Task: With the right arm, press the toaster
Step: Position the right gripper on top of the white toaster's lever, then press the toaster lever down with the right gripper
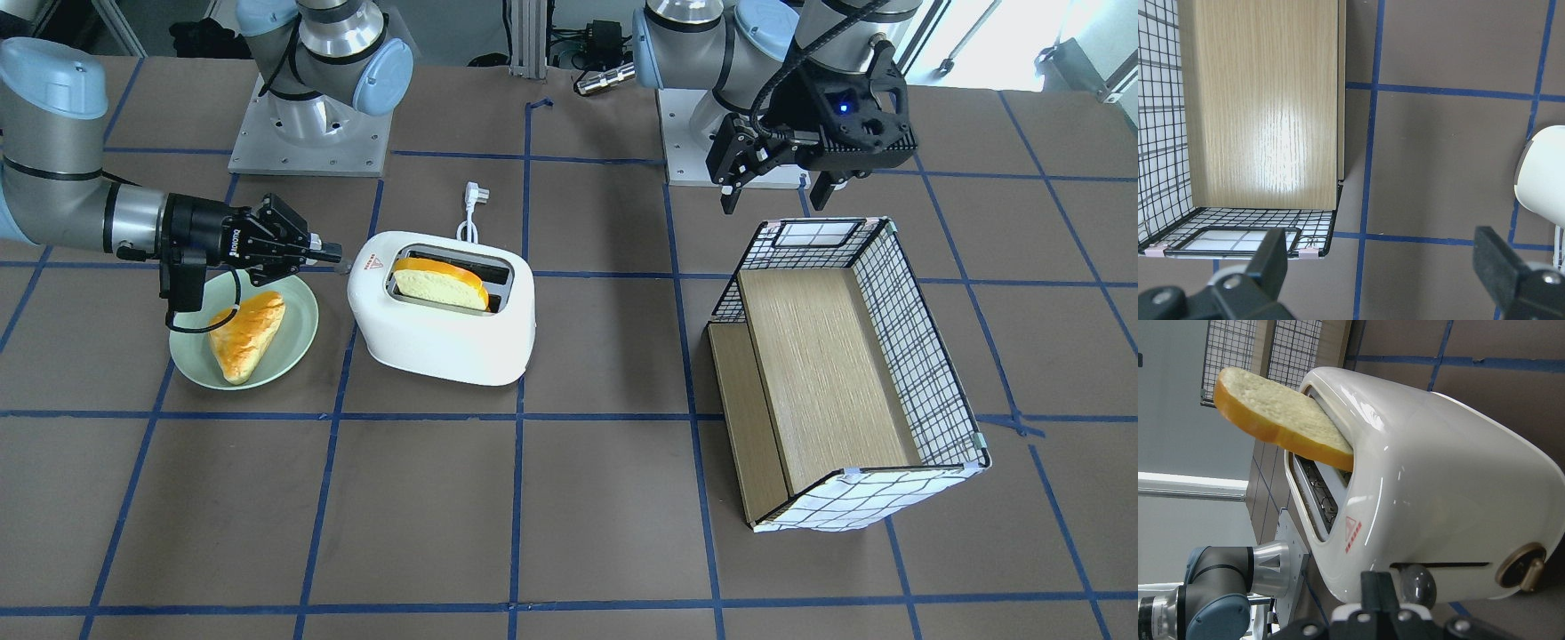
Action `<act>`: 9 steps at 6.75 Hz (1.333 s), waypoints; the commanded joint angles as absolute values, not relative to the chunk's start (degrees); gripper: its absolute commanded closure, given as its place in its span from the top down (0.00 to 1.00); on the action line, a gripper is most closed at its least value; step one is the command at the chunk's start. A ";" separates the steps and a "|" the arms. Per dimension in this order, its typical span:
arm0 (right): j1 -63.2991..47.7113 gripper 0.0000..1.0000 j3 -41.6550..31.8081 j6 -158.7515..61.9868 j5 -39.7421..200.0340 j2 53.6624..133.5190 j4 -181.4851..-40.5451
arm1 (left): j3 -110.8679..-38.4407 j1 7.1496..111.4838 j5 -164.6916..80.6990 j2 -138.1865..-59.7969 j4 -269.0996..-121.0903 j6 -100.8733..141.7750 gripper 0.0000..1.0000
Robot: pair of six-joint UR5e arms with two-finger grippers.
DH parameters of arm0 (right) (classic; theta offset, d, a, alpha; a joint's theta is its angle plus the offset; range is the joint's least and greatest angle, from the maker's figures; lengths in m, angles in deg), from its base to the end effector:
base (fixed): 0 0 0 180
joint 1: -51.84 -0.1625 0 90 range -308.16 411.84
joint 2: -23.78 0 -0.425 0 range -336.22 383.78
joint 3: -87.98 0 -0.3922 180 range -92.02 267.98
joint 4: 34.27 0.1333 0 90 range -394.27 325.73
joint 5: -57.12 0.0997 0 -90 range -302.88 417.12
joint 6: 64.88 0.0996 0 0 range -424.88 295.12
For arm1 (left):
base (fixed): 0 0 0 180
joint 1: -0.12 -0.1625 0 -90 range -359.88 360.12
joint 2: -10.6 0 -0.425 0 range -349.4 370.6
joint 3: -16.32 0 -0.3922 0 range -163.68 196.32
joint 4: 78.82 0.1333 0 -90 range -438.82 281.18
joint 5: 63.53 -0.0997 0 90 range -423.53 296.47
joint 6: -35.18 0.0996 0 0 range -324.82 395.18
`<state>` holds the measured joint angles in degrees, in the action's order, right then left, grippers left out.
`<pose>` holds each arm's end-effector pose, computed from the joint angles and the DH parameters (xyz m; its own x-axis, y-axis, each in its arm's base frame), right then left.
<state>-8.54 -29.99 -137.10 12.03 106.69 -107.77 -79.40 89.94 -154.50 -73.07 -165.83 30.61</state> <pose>-0.0109 -0.4312 0.2370 -0.3971 -0.2610 -0.8799 -0.2322 0.9561 -0.1788 -0.1302 -0.4515 0.4960 -0.9964 -0.0837 -0.0118 -0.0828 0.9945 -0.0639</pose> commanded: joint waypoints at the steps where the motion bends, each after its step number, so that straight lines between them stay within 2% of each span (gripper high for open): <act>1: -8.54 0.00 -30.67 -137.22 12.04 106.58 -108.53 | -79.40 89.95 -154.50 -73.07 -165.83 30.61 1.00; 9: -8.54 0.00 -34.27 -137.39 12.04 103.94 -115.48 | -79.40 89.95 -154.50 -73.07 -165.83 30.61 1.00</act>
